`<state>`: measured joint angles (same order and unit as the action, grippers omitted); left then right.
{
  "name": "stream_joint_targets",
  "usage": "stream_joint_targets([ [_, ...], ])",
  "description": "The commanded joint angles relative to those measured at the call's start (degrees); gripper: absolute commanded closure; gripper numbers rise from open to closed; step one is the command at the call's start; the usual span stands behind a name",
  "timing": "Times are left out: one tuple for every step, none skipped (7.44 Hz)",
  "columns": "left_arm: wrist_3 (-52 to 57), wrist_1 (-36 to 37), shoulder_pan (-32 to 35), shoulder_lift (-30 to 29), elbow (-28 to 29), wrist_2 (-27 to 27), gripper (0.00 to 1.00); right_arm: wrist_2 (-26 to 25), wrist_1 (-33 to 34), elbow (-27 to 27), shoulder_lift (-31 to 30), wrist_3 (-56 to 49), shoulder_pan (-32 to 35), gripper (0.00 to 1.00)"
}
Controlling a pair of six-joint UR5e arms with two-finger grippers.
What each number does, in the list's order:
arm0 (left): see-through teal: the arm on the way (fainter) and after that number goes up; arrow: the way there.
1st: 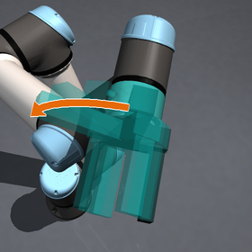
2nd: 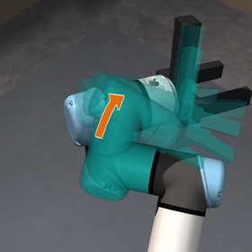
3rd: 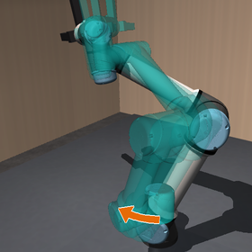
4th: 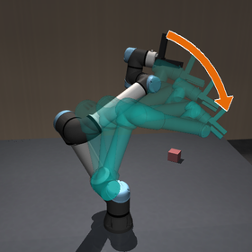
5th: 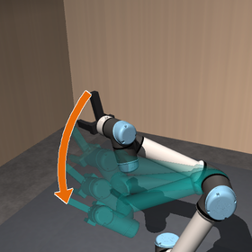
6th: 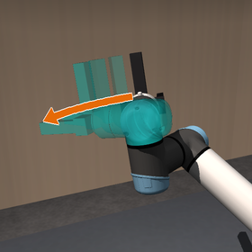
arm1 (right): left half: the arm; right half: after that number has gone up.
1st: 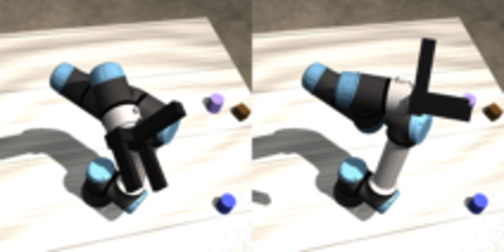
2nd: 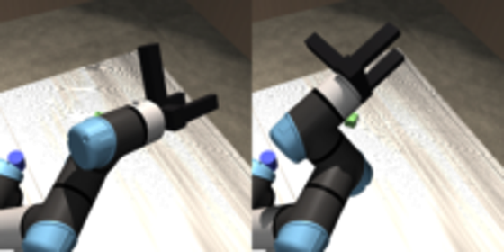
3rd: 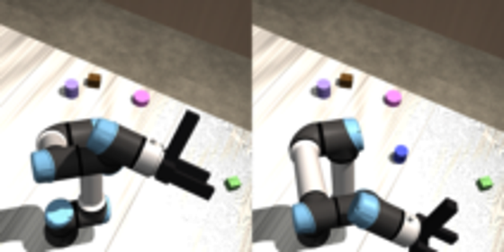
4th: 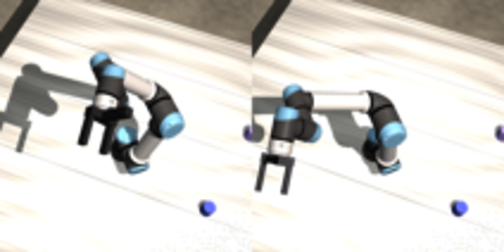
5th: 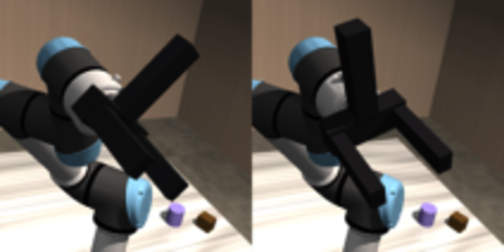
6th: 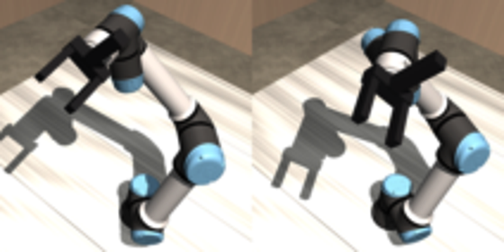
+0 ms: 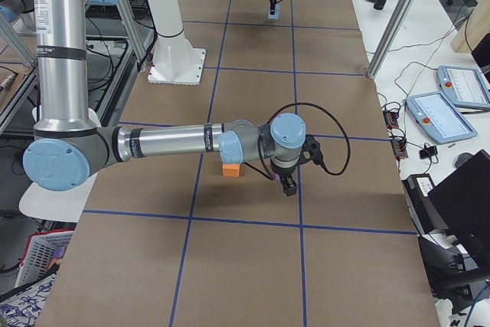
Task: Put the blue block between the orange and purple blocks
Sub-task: 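Carry the light blue cube to the table center and release it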
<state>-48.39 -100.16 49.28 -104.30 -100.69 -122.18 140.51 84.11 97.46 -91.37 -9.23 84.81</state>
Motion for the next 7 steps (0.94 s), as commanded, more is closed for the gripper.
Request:
stream_joint_targets([
  [-9.3, 12.41, -4.15, -13.86, -1.09, 0.27, 0.56, 0.11, 0.0, 0.01, -0.22, 0.0, 0.0, 0.0],
  [-15.01, 12.79, -9.24, -18.52, 0.13, 1.06, 0.56, 0.11, 0.0, 0.01, -0.3, 0.0, 0.0, 0.0],
  [-18.89, 12.8, -13.55, -23.88, 3.1, 6.03, 0.56, 0.11, 0.0, 0.01, -0.3, 0.0, 0.0, 0.0],
  [-23.2, 12.45, -17.51, -29.67, 9.31, 9.99, 0.56, 0.11, 0.0, 0.01, -0.3, 0.0, 0.0, 0.0],
  [-24.8, 12.18, -18.6, -36.26, 17.03, 11.34, 0.56, 0.11, 0.0, 0.01, -0.3, 0.0, 0.0, 0.0],
  [-25.17, 11.83, -20.26, -39.28, 21.63, 11.44, 0.54, 0.29, 0.0, 0.01, -0.48, 0.0, 0.0, 0.0],
  [-25.43, 9.74, -21.49, -39.31, 22.37, 11.53, 0.5, 1.24, 0.0, 0.01, -0.74, 0.0, 0.0, 0.0],
])
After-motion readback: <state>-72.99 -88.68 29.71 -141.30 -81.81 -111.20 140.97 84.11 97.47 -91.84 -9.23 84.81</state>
